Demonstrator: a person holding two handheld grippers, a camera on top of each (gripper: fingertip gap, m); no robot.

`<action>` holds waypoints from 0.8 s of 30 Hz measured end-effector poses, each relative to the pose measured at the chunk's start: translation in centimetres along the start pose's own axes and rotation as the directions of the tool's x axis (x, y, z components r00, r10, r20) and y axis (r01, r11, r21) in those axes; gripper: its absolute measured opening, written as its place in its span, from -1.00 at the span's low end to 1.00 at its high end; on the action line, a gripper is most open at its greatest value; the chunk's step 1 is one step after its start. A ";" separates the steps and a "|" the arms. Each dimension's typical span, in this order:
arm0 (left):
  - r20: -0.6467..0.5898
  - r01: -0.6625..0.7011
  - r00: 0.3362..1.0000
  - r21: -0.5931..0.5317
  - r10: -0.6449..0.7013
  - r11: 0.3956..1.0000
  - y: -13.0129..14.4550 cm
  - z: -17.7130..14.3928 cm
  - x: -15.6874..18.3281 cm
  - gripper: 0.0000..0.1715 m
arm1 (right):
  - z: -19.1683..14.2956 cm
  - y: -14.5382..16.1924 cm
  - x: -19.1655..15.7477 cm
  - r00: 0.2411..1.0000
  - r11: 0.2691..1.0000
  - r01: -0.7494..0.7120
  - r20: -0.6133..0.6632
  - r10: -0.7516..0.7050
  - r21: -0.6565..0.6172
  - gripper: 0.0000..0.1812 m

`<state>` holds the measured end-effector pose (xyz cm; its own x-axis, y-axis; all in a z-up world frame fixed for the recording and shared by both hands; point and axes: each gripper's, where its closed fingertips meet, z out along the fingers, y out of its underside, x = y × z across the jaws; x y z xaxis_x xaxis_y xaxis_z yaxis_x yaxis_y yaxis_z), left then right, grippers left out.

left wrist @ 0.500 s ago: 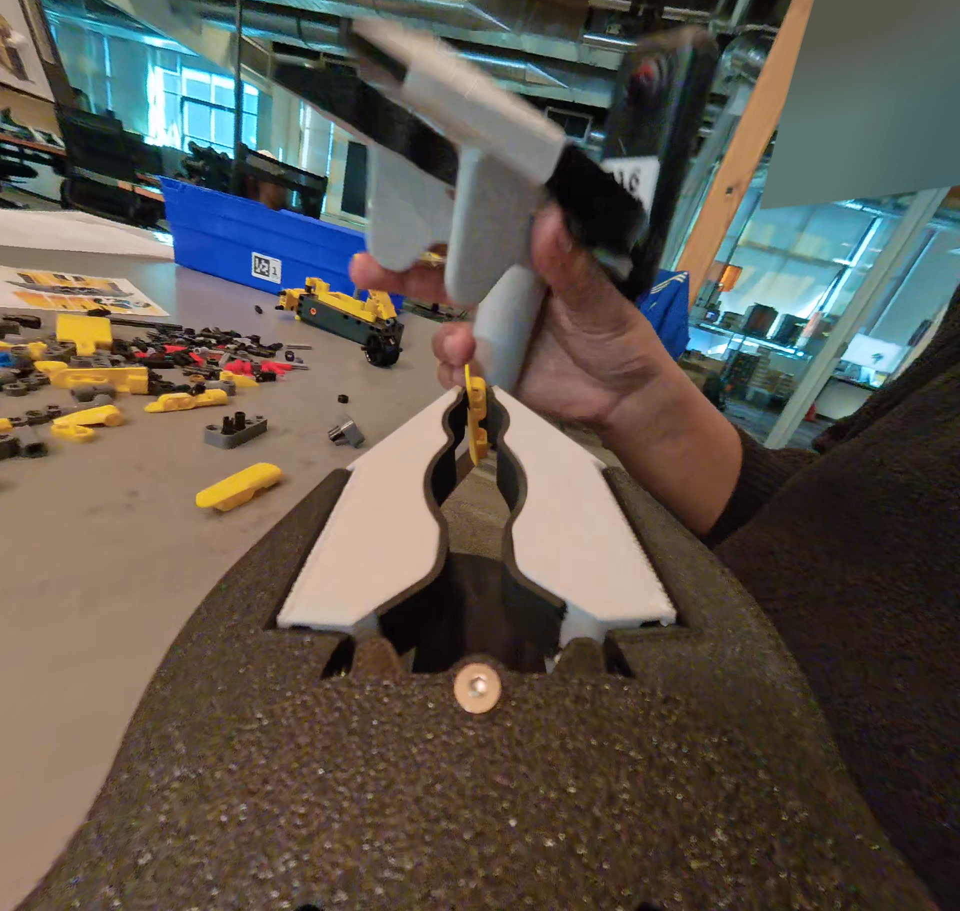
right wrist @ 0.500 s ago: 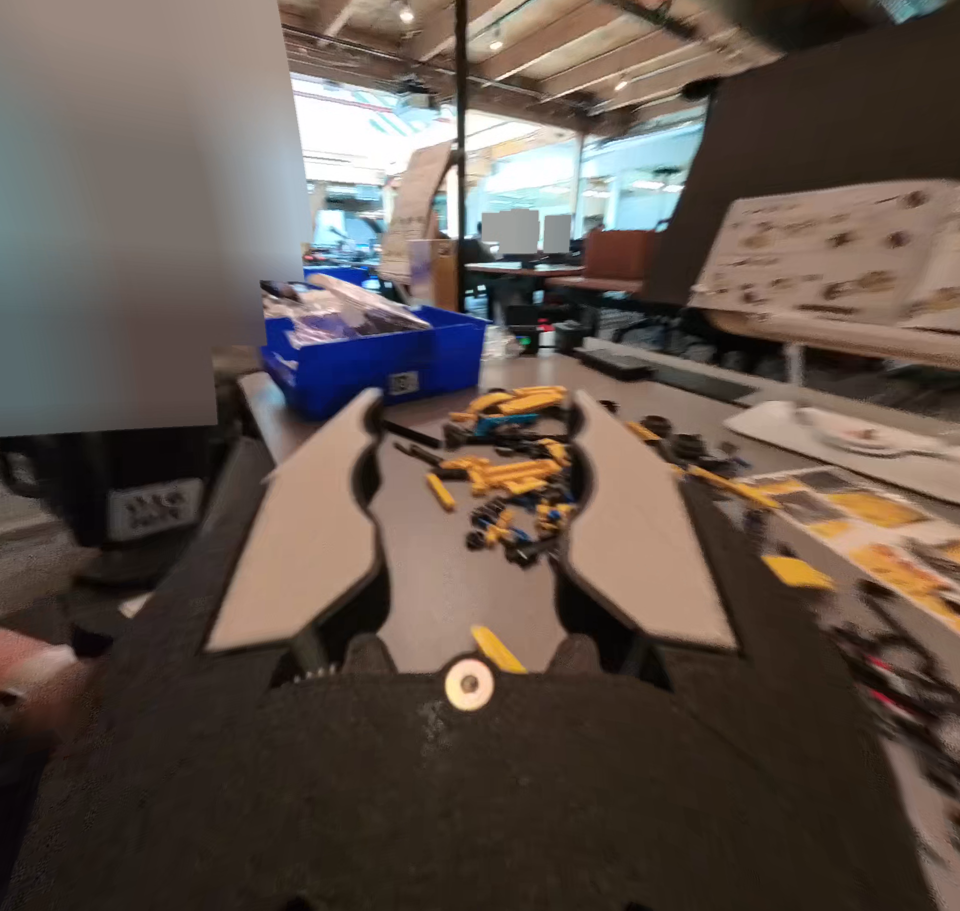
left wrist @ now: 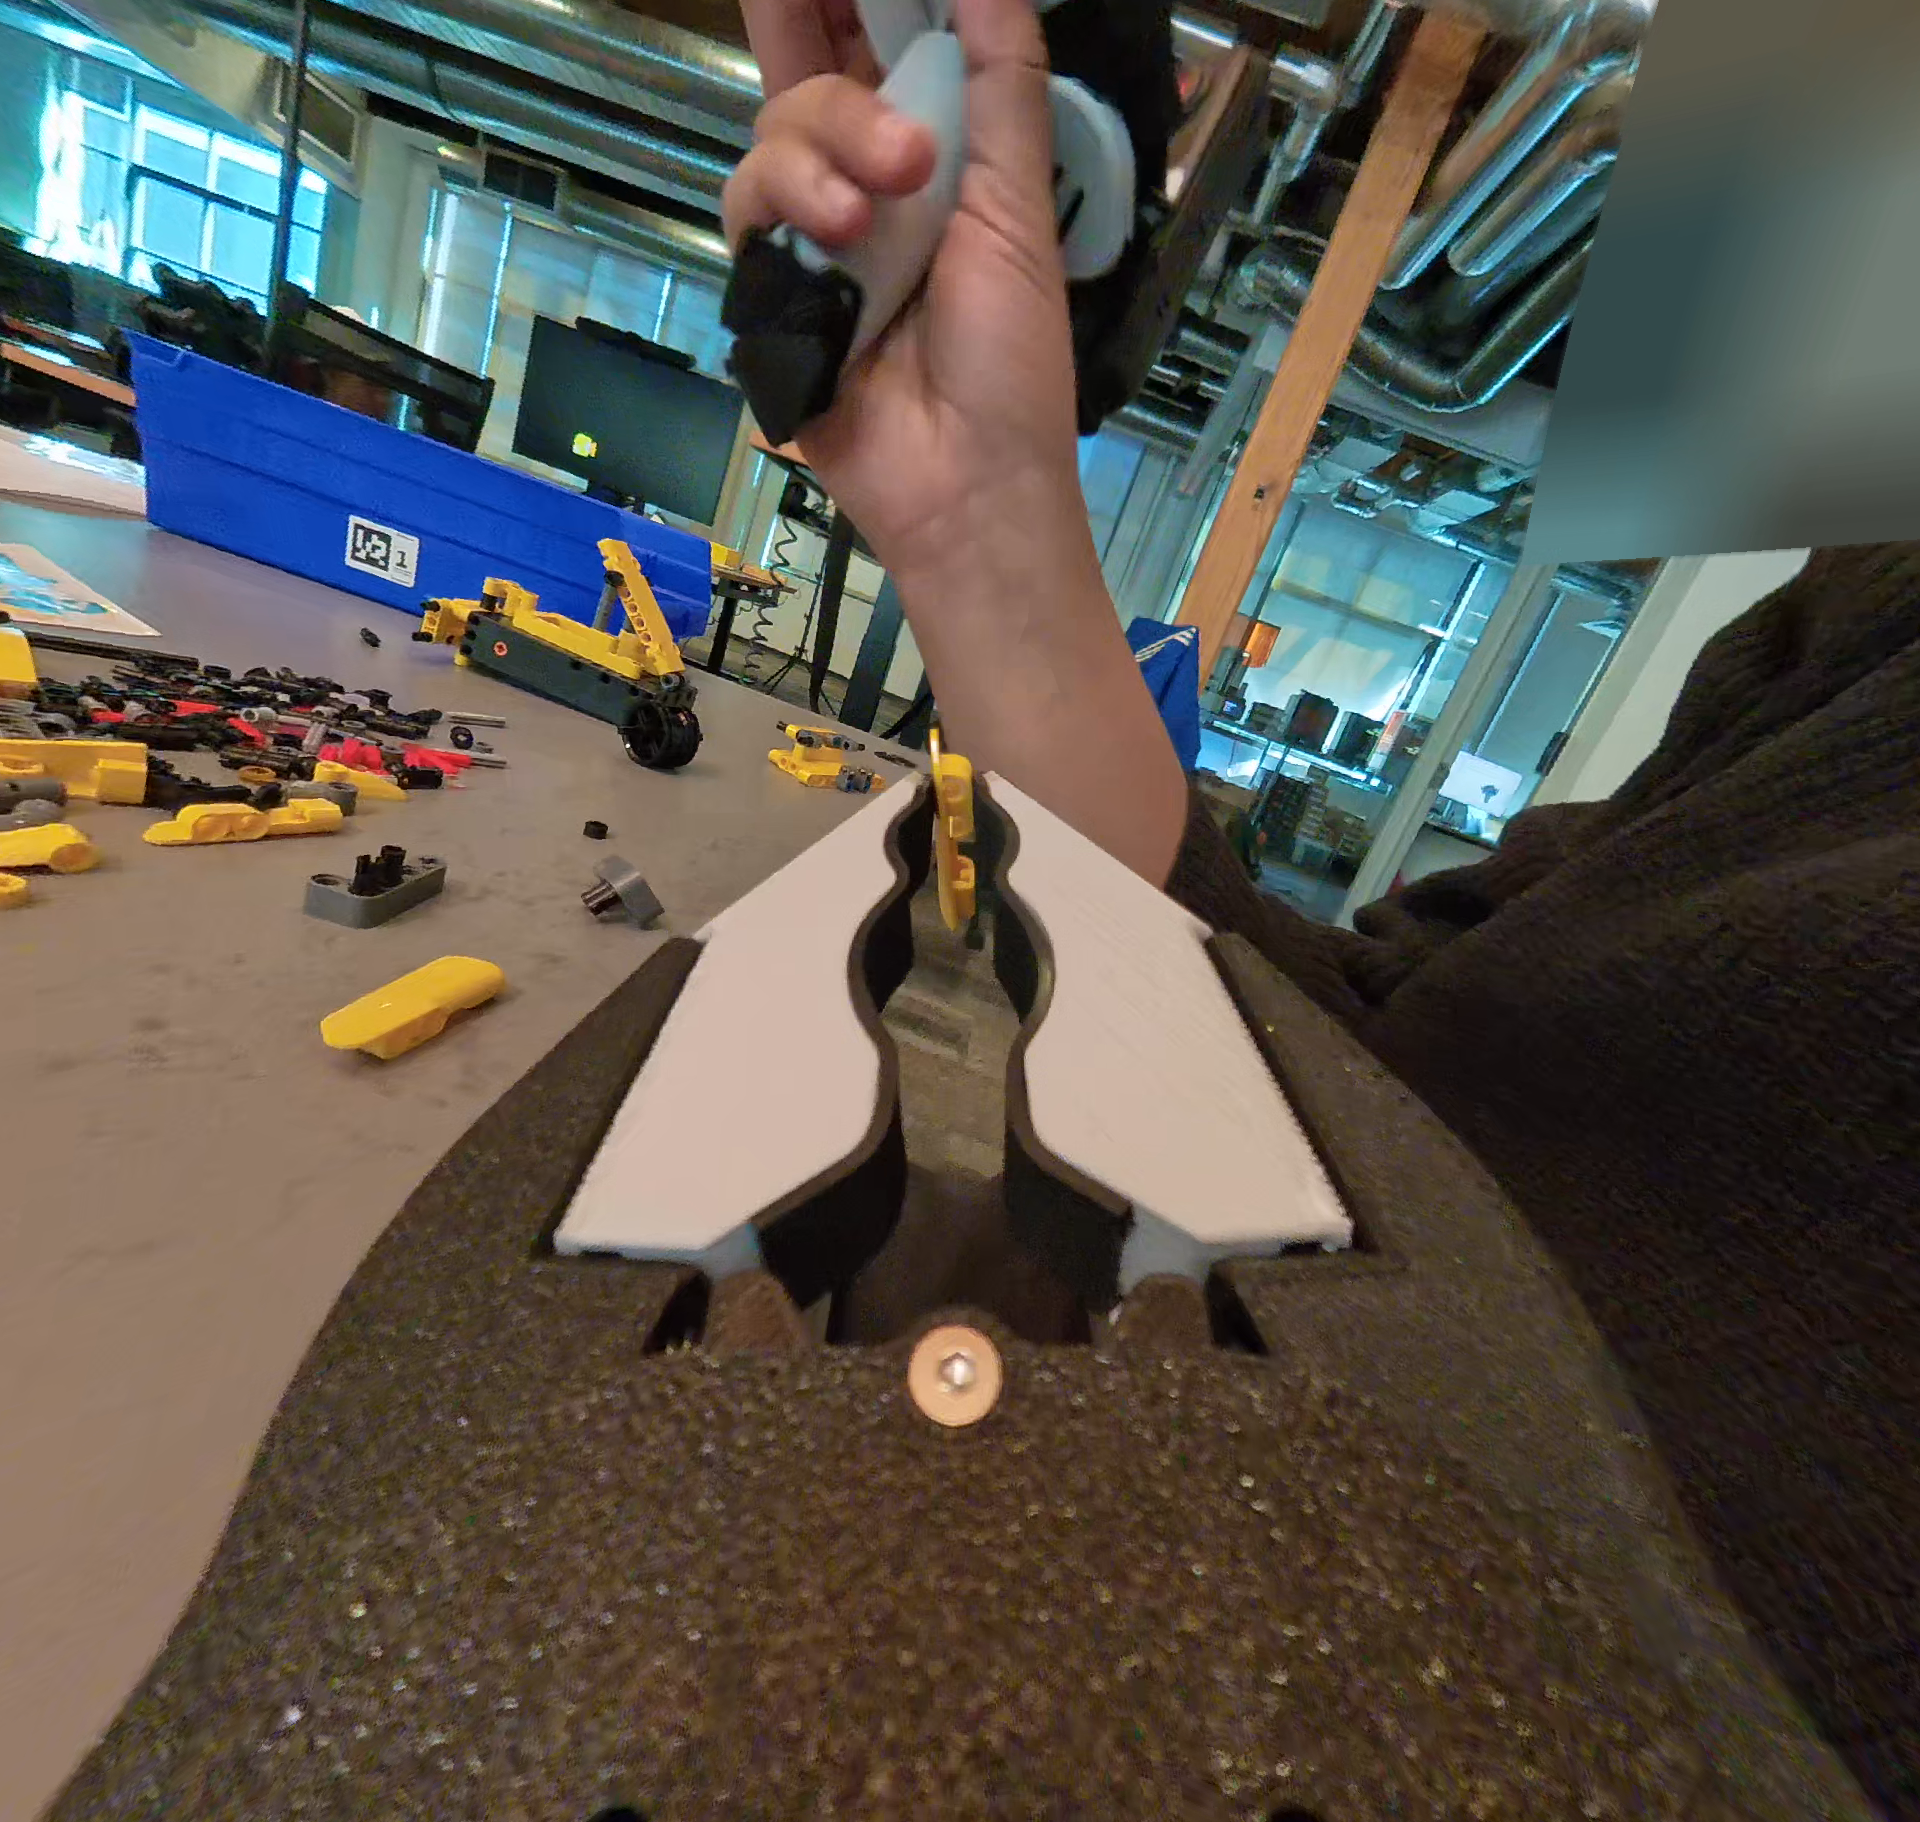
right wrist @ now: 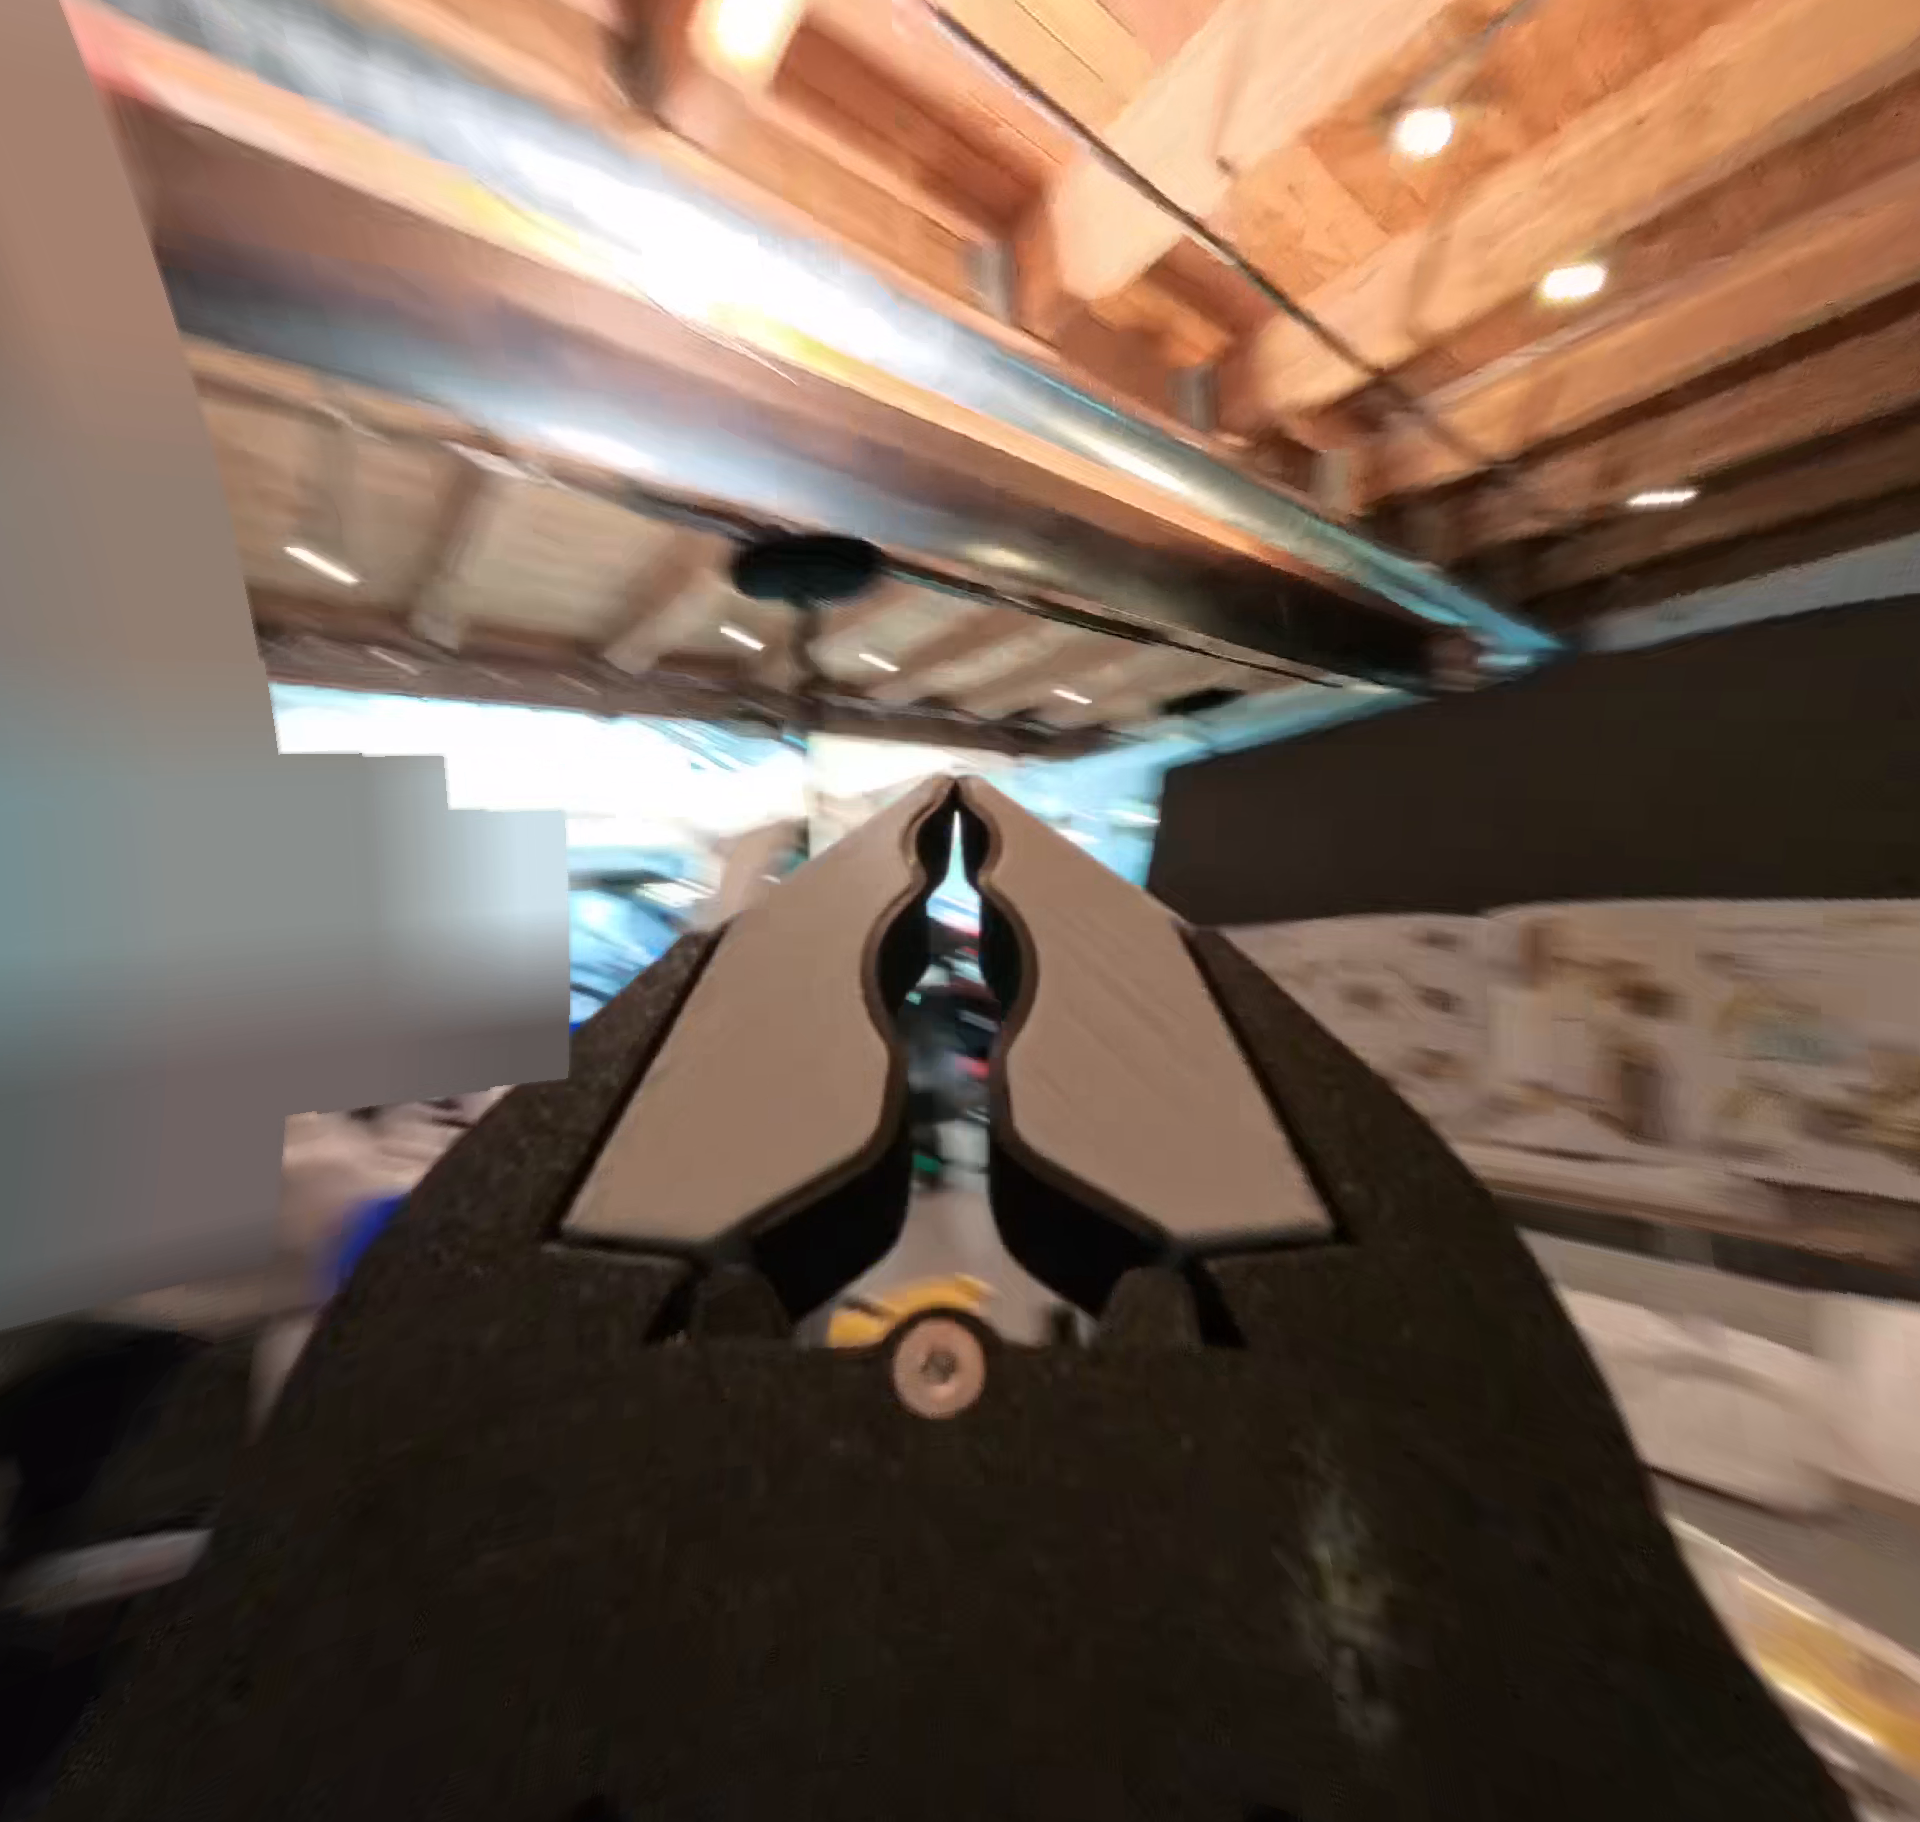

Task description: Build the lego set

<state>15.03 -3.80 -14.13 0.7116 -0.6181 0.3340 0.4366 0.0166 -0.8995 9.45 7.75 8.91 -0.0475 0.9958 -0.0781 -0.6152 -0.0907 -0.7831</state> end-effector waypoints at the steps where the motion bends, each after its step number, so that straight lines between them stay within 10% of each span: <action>1: 0.008 -0.012 1.000 -0.002 0.012 1.000 0.0 0.0 -0.1 -0.93 | 0.0 0.8 1.5 0.992 0.994 0.091 -0.081 -0.096 -0.062 -1.00; 6: 0.042 -0.072 0.997 -0.007 0.072 0.997 -0.4 -0.6 -0.6 -0.93 | -3.8 9.1 1.1 0.926 0.826 0.376 0.125 -0.357 -0.421 -1.00; 13: 0.046 -0.075 0.996 -0.036 0.077 0.997 0.5 -0.5 -0.9 -0.93 | -17.8 19.0 0.8 0.708 0.273 0.704 0.621 -0.336 -0.655 -0.56; 24: 0.044 -0.097 0.994 -0.074 0.100 0.993 1.3 -0.2 -1.2 -0.93 | -20.6 21.4 2.4 0.556 0.177 0.829 0.816 -0.160 -0.531 -0.48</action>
<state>14.69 -3.19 -15.77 0.7755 -0.5779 0.2542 0.3236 0.0181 -0.9460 12.40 7.97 -20.71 -0.5695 0.5772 0.5853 0.2694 0.8038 -0.5305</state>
